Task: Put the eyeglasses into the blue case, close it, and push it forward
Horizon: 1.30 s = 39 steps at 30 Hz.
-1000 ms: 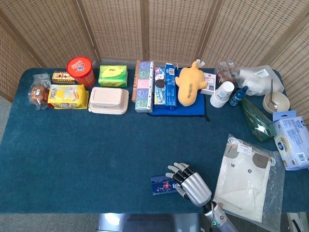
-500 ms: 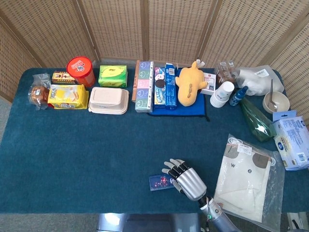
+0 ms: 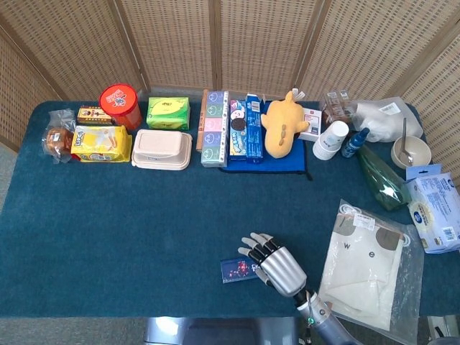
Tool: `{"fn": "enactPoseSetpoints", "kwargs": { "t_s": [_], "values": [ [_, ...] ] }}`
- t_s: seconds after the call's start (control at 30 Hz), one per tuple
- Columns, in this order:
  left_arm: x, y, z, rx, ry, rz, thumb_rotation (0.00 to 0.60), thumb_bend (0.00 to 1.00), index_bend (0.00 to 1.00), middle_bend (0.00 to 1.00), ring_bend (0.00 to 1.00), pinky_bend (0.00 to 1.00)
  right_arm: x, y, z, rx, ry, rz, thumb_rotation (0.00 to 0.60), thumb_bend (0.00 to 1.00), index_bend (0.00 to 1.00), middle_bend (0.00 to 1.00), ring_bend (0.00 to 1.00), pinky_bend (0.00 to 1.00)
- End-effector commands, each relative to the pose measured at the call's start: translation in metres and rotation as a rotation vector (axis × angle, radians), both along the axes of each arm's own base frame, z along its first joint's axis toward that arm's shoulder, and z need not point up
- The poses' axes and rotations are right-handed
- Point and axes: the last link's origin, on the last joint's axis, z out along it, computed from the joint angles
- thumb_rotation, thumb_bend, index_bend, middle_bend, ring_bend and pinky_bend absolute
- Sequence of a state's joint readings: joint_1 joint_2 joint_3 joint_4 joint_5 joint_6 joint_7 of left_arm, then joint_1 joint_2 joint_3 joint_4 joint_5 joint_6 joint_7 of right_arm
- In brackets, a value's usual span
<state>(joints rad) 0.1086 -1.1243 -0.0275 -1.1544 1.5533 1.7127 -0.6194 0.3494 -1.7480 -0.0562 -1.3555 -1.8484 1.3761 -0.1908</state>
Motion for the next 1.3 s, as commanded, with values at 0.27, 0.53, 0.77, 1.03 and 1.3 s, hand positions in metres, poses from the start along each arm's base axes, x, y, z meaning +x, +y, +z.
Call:
{"fn": "enactPoseSetpoints", "kwargs": {
  "t_s": [0.27, 0.53, 0.77, 1.03, 1.3],
  "values": [
    [0.001, 0.002, -0.002, -0.007, -0.001, -0.003, 0.547, 0.21, 0.05, 0.08, 0.01, 0.02, 0.002, 0.008, 0.017, 0.097, 0.219, -0.012, 0.6, 0.32, 0.07, 0.15, 0.07, 0.21],
    [0.002, 0.003, -0.002, -0.008, 0.0, -0.003, 0.545, 0.21, 0.05, 0.08, 0.01, 0.02, 0.004, 0.007, 0.017, 0.142, 0.293, -0.026, 0.6, 0.33, 0.0, 0.09, 0.02, 0.18],
    [-0.001, 0.001, -0.002, -0.01, -0.002, 0.009, 0.547, 0.21, 0.05, 0.08, 0.01, 0.02, 0.005, 0.002, 0.011, 0.168, 0.318, -0.03, 0.6, 0.33, 0.0, 0.09, 0.02, 0.18],
    [-0.004, 0.001, -0.003, -0.014, -0.002, 0.015, 0.546, 0.21, 0.05, 0.08, 0.0, 0.02, 0.012, -0.003, 0.005, 0.205, 0.324, -0.023, 0.6, 0.33, 0.12, 0.19, 0.13, 0.21],
    [-0.005, 0.001, -0.003, -0.013, -0.002, 0.019, 0.545, 0.21, 0.05, 0.08, 0.0, 0.02, 0.022, -0.015, -0.001, 0.252, 0.28, -0.042, 0.6, 0.33, 0.51, 0.47, 0.4, 0.37]
  ]
}}
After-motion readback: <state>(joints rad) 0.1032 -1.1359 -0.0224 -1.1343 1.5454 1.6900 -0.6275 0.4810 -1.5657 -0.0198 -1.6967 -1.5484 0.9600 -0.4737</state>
